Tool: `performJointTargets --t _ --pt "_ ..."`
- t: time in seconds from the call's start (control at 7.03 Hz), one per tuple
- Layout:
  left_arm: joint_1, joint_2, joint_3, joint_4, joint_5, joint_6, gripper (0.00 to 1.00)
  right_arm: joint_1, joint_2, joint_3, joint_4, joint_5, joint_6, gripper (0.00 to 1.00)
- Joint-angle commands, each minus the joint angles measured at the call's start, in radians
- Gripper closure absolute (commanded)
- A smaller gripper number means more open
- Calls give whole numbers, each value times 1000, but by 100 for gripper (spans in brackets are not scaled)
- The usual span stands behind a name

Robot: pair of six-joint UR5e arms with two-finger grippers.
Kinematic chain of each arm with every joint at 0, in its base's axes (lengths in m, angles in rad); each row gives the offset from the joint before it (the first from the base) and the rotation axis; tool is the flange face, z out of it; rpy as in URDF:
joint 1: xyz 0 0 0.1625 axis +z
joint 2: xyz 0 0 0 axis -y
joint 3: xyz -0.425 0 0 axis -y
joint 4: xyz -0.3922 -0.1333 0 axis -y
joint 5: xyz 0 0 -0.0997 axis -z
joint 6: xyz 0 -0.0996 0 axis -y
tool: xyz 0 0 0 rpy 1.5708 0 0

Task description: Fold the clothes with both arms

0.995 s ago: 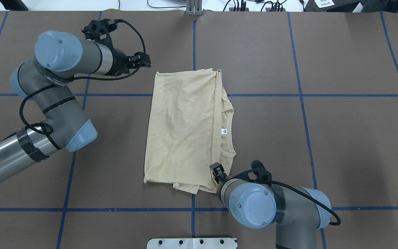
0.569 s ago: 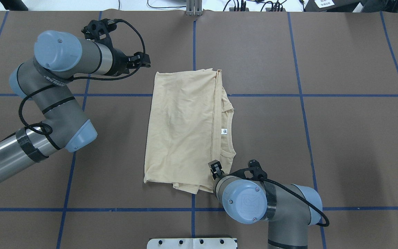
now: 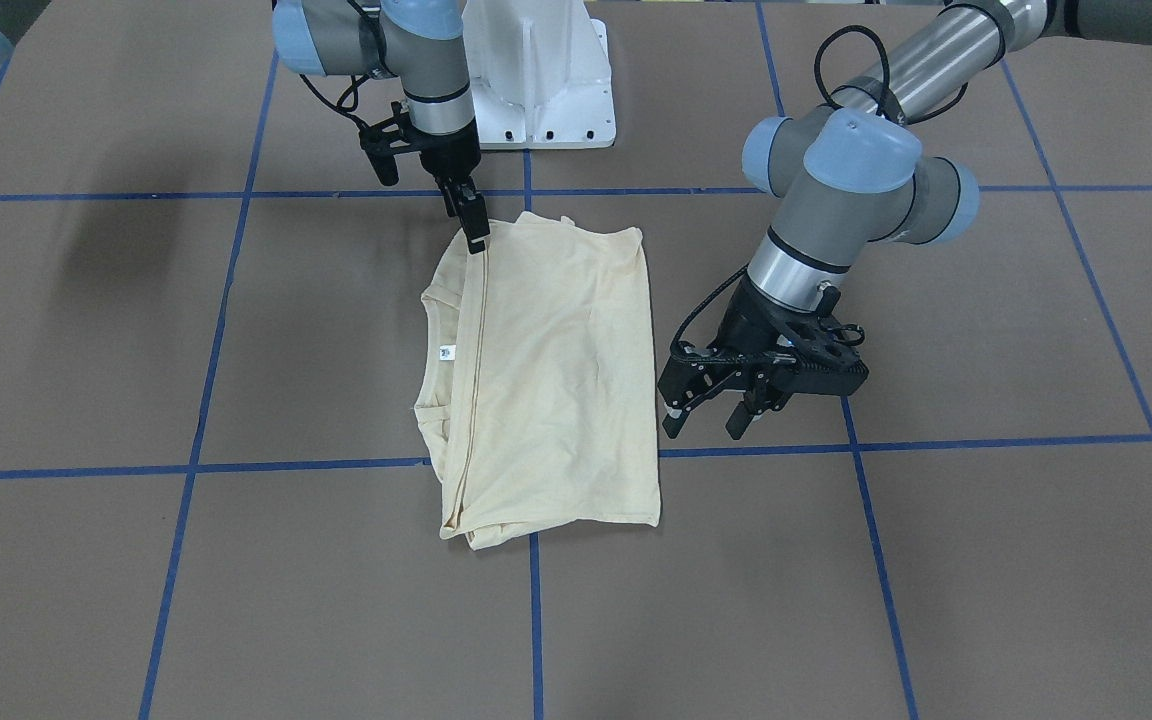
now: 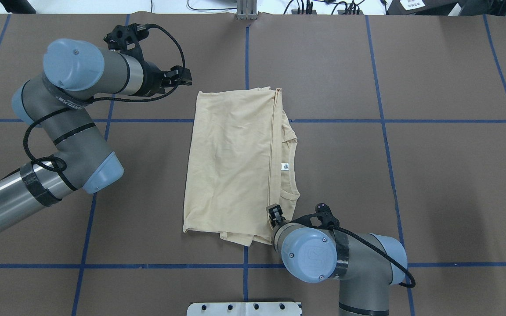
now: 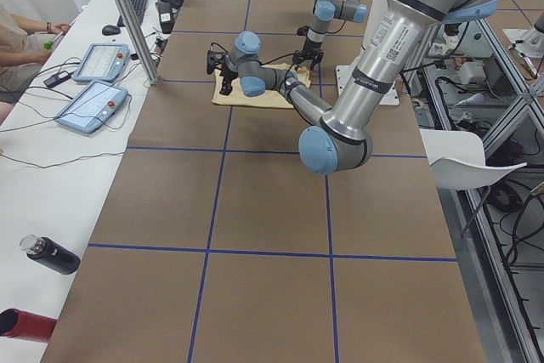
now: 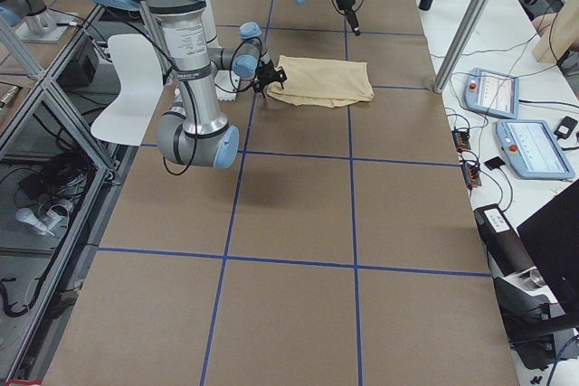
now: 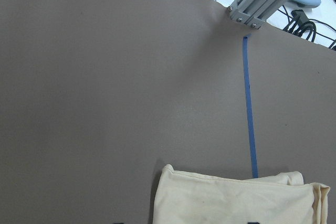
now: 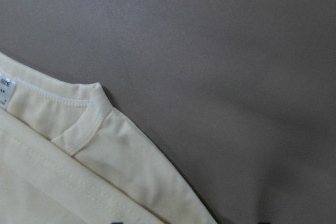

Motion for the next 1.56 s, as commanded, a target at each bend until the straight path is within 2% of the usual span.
performJointTargets --t 0.0,0.14,0.28,0.43,0.57,1.42 --pt "0 0 -11 0 -2 -1 17 0 2 -2 -1 0 1 18" --pt "0 0 -17 9 -2 -1 17 -1 3 -6 0 0 1 30" --pt "0 0 -30 20 -2 -1 17 -1 6 -9 0 0 2 58" --pt "2 -2 -62 67 -2 -1 18 -1 8 -11 0 0 13 73" --pt "3 -2 -80 90 -3 -1 18 0 8 -11 3 0 15 100" --pt "6 -2 -83 91 -3 -3 18 14 6 6 3 11 -1 100"
